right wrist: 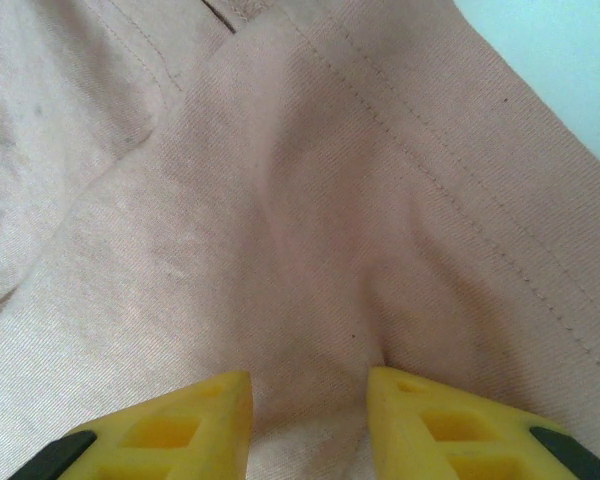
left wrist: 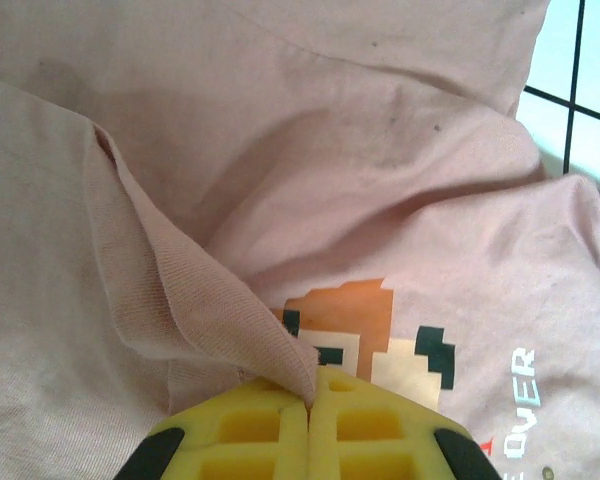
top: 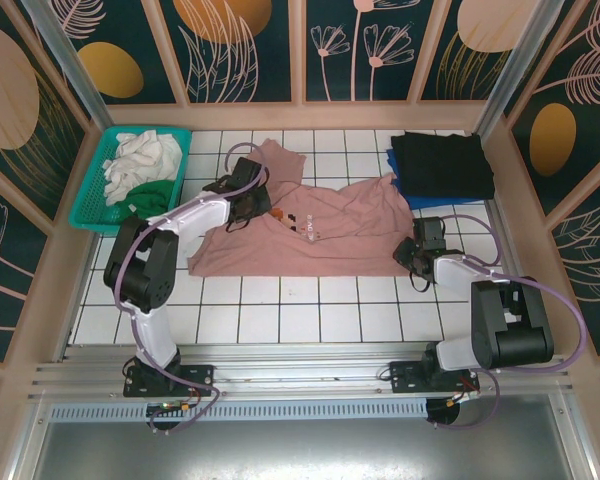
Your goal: Fold and stack the t-shirts
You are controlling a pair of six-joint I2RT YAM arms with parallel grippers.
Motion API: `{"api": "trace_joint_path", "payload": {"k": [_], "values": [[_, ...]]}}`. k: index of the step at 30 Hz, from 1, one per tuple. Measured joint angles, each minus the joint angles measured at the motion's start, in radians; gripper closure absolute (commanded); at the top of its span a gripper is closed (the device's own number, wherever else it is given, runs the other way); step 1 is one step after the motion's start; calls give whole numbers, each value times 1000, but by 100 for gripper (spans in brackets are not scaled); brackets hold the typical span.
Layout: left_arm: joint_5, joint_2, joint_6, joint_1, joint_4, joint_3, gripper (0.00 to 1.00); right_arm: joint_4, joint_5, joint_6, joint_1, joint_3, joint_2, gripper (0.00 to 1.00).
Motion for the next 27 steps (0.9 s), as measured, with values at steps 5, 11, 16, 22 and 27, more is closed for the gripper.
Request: {"api": "trace_joint_path", "payload": {"k": [5,11,16,22,27], "values": [[-18,87,16,0,-35,60,50,-1,-12,0,15,0,-1,64],[-84,101,28,3,-90,72,21,-36,-14,0,74,17,-69,62],[-136,5,26,21,-95,-1,8,-27,-14,-11,96,56,-77,62],[-145,-203,7,31,-20,-252,12,6,-13,-27,109,126,97,63],[-128,-256,-32,55,29,-490,32,0,-3,-22,55,129,142,61]]}}
